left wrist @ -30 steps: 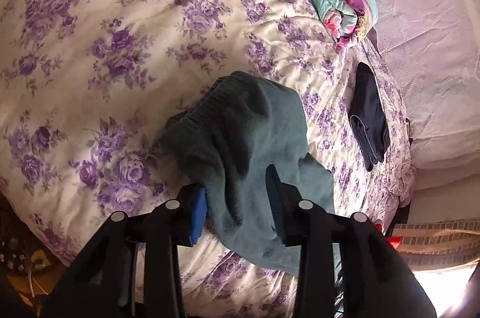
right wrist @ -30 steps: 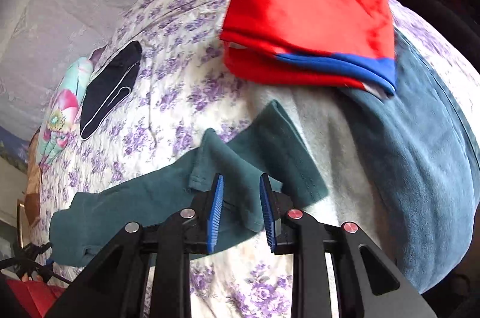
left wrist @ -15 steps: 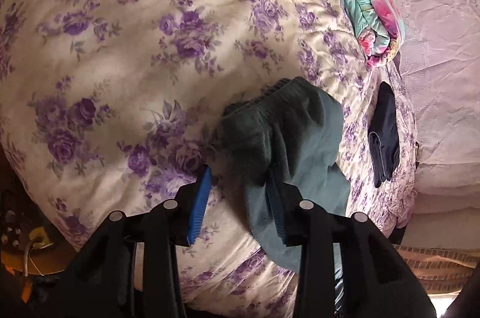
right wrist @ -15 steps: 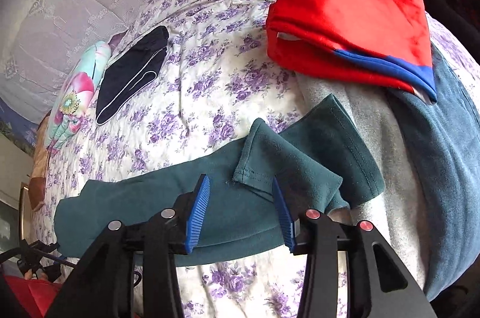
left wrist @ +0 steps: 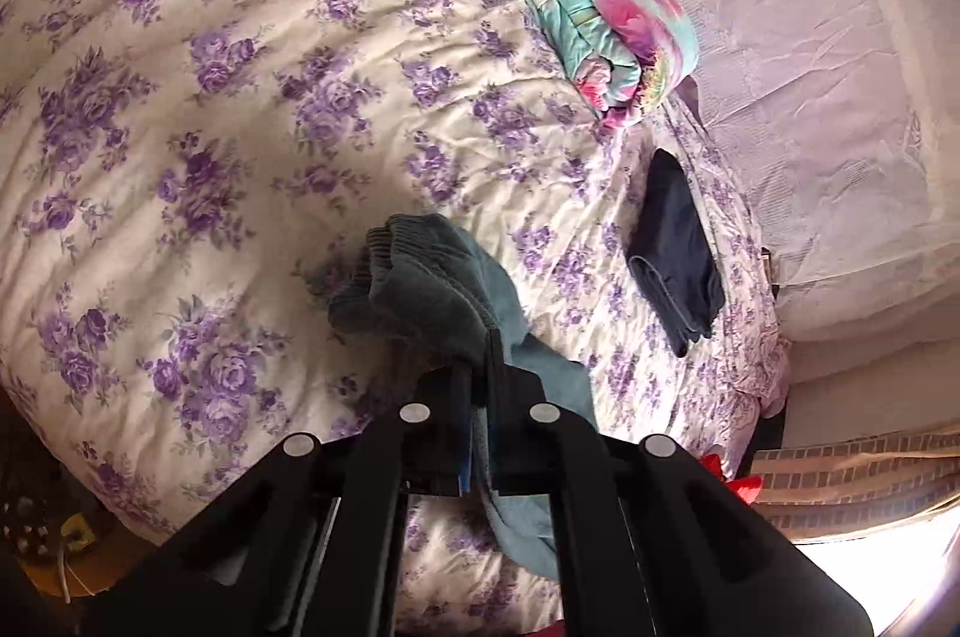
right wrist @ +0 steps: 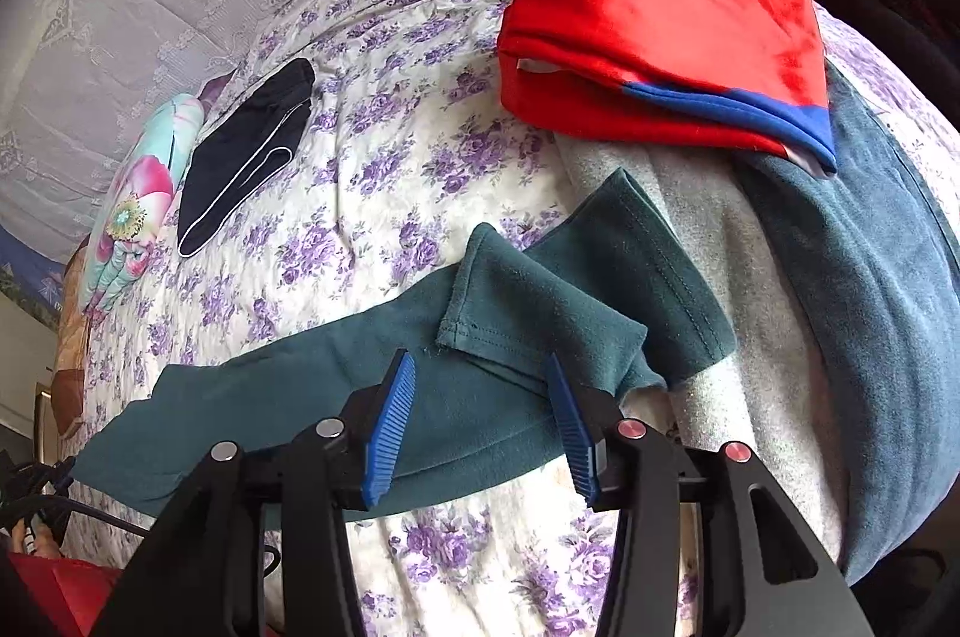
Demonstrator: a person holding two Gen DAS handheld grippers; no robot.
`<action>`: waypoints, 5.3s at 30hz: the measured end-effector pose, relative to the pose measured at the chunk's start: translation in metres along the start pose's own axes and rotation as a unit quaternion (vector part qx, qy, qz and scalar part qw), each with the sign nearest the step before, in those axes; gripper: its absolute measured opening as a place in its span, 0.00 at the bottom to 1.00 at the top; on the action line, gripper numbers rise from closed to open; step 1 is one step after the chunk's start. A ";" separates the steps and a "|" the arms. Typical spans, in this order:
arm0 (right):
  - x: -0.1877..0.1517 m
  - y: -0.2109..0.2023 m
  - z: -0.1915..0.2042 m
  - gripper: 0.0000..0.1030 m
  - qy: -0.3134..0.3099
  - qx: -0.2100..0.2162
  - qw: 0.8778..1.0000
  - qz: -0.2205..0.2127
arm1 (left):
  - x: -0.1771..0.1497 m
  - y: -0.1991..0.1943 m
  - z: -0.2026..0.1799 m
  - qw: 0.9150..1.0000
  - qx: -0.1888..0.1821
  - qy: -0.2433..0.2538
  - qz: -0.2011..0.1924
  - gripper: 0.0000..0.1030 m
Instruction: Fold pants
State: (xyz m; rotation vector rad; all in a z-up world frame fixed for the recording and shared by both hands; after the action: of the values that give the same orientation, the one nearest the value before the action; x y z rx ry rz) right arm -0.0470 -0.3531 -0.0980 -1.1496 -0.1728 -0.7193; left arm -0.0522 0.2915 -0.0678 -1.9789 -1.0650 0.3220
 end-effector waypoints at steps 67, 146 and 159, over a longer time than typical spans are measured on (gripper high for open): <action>0.004 0.019 0.020 0.58 -0.019 0.020 0.999 0.018 | 0.020 0.017 0.024 0.996 0.083 -0.021 0.011 0.07; 0.057 0.030 0.004 0.09 -0.005 0.053 0.996 0.067 | 0.010 0.037 0.056 0.991 0.101 -0.086 0.027 0.09; 0.129 0.055 0.042 0.09 -0.141 -0.037 0.989 0.033 | 0.101 0.057 -0.069 0.999 -0.019 -0.014 -0.049 0.05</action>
State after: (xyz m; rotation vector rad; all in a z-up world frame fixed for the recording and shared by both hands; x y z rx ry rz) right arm 0.0947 -0.3598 -0.0611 -1.3201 -0.3464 -0.5044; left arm 0.0805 0.3158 -0.0544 -1.9538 -1.1906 0.2794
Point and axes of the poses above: each gripper's, at about its wrist camera, not at the fingertips, and y roughly the way its jaws point, z to its left, x to its top, the point moved 1 cm from there along y, roughly the way its jaws point, and after that the axes turned 4 degrees about x, right-handed, at the moved point
